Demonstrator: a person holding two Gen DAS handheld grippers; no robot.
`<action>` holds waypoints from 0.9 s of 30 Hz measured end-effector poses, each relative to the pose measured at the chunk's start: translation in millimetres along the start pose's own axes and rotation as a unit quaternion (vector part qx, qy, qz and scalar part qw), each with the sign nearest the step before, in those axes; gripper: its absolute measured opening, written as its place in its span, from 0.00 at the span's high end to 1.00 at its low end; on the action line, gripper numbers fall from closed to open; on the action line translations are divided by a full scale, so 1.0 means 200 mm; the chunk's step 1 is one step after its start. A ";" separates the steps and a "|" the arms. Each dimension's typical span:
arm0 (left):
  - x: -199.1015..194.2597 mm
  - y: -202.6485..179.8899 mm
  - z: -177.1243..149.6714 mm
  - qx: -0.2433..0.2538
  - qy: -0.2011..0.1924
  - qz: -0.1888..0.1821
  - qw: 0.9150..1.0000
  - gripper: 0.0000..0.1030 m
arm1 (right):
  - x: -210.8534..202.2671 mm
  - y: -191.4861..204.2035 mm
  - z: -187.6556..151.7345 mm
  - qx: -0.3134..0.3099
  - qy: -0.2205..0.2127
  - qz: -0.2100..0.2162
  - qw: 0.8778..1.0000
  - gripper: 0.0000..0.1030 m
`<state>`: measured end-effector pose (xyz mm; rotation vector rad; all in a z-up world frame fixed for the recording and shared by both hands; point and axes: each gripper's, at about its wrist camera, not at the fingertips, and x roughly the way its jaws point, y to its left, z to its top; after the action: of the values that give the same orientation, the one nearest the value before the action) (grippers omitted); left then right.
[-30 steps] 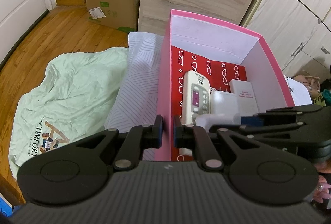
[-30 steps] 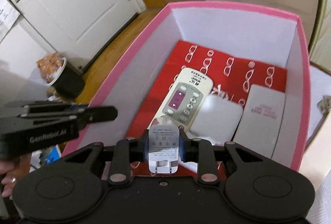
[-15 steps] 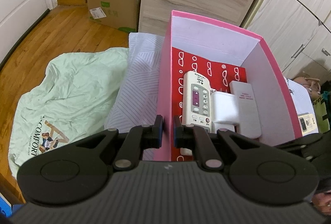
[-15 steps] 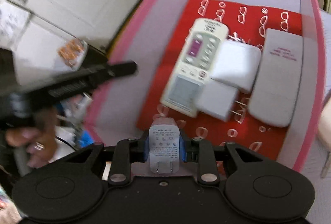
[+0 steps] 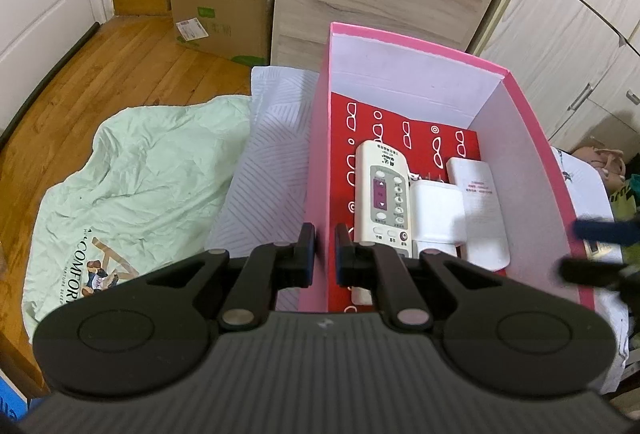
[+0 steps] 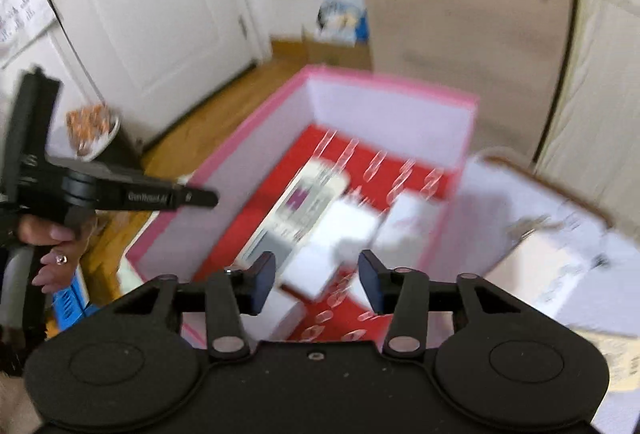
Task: Organize rigid objects
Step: 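Open the right gripper and move it back over the yellow TCL remote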
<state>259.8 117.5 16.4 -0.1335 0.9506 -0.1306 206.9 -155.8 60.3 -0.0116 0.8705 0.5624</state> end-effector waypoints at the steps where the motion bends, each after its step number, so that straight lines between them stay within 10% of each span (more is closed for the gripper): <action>1: 0.00 0.00 0.00 0.000 -0.001 0.000 1.000 0.93 | -0.05 -0.03 -0.02 -0.004 -0.019 -0.006 1.000 0.43; 14: 0.00 -0.04 0.00 0.005 -0.002 0.013 1.000 0.93 | -0.31 -0.64 -0.24 0.122 -0.021 -0.120 0.985 0.36; 21: -0.01 -0.04 0.00 0.000 -0.001 0.018 1.000 0.93 | -0.27 -1.01 -0.46 0.330 0.035 -0.131 0.934 0.36; 27: -0.01 -0.08 0.00 0.023 -0.002 0.034 0.999 0.92 | -0.16 -1.10 -0.51 0.370 0.053 -0.128 0.919 0.36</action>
<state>256.8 101.4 21.0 -0.0587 0.9466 -0.0902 220.3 -382.6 -30.4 0.5303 1.1256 -0.0395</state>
